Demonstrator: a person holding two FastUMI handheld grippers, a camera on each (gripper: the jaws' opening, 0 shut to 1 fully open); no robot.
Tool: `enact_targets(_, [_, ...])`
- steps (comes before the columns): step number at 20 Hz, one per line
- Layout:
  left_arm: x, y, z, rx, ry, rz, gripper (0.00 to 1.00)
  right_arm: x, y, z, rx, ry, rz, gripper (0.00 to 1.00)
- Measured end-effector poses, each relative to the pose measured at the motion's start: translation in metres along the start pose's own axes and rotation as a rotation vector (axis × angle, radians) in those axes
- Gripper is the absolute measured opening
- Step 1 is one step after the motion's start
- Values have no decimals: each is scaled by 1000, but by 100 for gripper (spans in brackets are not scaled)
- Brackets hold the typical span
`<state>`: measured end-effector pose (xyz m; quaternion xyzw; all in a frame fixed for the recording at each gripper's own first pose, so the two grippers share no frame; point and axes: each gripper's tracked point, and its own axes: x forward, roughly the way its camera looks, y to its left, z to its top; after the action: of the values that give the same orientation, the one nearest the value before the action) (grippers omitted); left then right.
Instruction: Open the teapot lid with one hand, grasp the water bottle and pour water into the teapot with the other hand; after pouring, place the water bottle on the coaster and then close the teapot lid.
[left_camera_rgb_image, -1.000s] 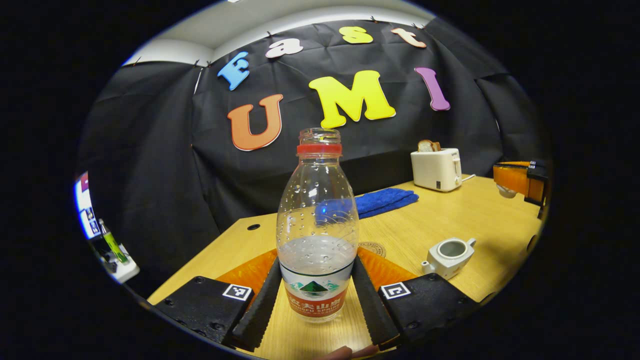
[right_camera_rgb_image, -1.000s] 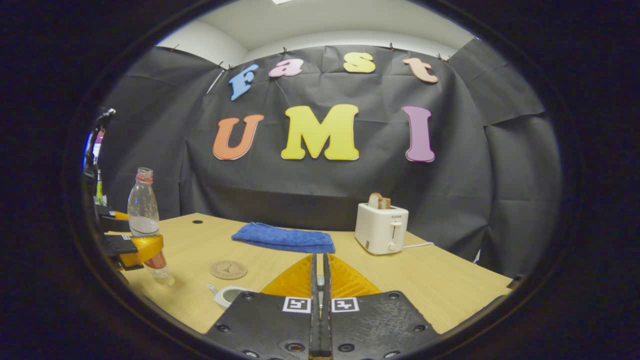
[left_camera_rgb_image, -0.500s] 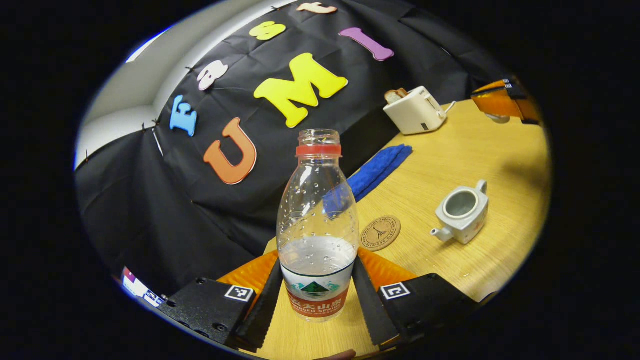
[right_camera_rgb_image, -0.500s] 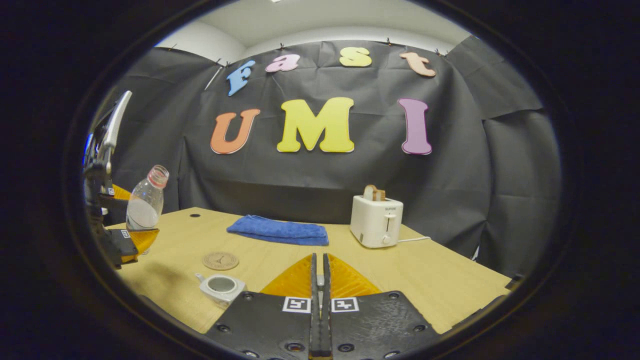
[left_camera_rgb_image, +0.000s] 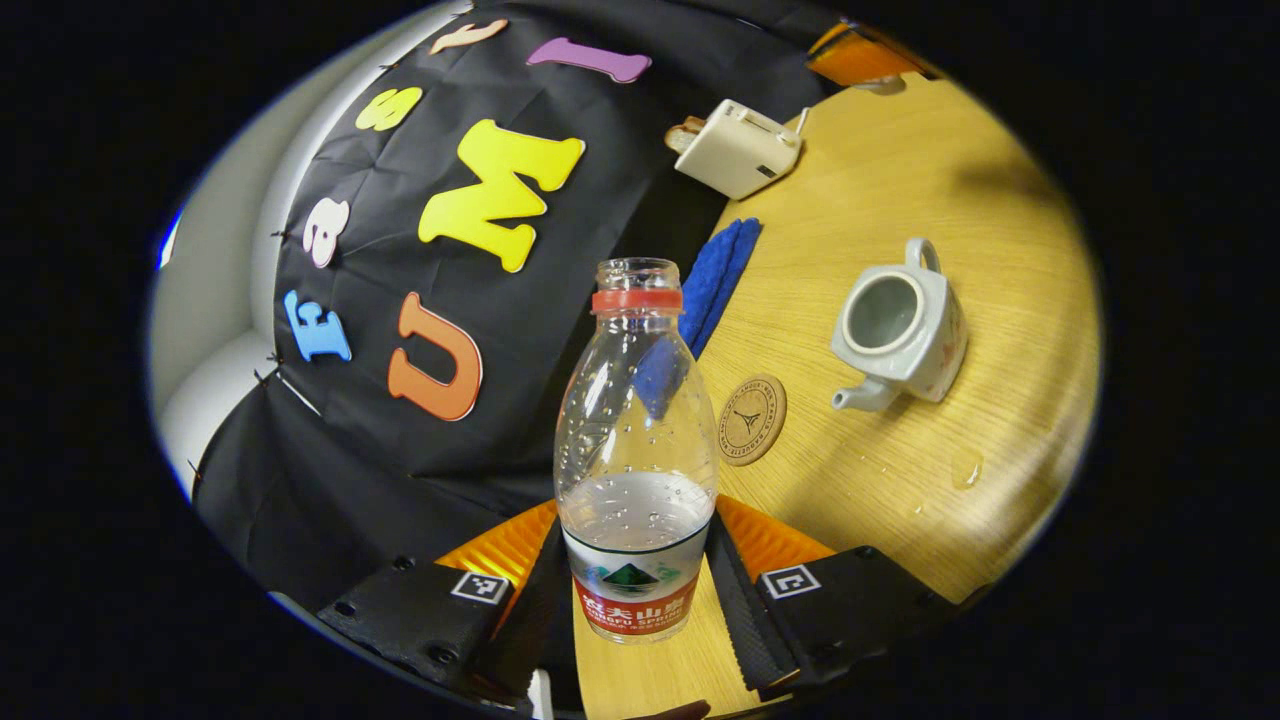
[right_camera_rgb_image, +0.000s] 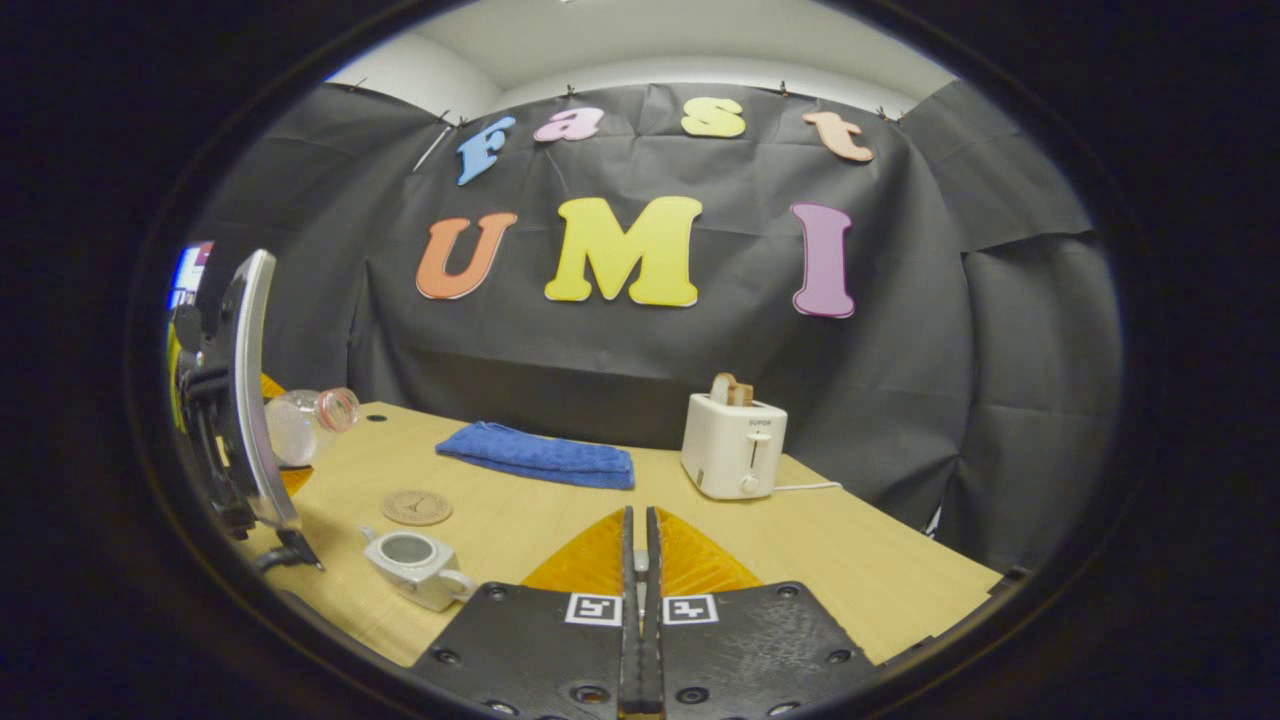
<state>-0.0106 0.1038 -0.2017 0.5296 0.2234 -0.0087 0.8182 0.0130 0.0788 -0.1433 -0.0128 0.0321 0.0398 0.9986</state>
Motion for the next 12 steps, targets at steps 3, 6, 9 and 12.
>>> enact_targets(3, [2, -3, 0, 179, 10, 10, 80, 2, -9, -3, -26, 17, -10, 0])
enact_targets(6, [2, -9, -3, 259, 18, -11, 76, 2, -17, -5, -11, 34, -4, 0])
enact_targets(9, [-1, -5, 4, 325, 22, -6, 76, 6, -25, -10, -8, 48, -11, 0])
enact_targets(12, [-1, -1, 6, 399, 34, -5, 76, 7, -28, -12, -5, 55, -7, 0])
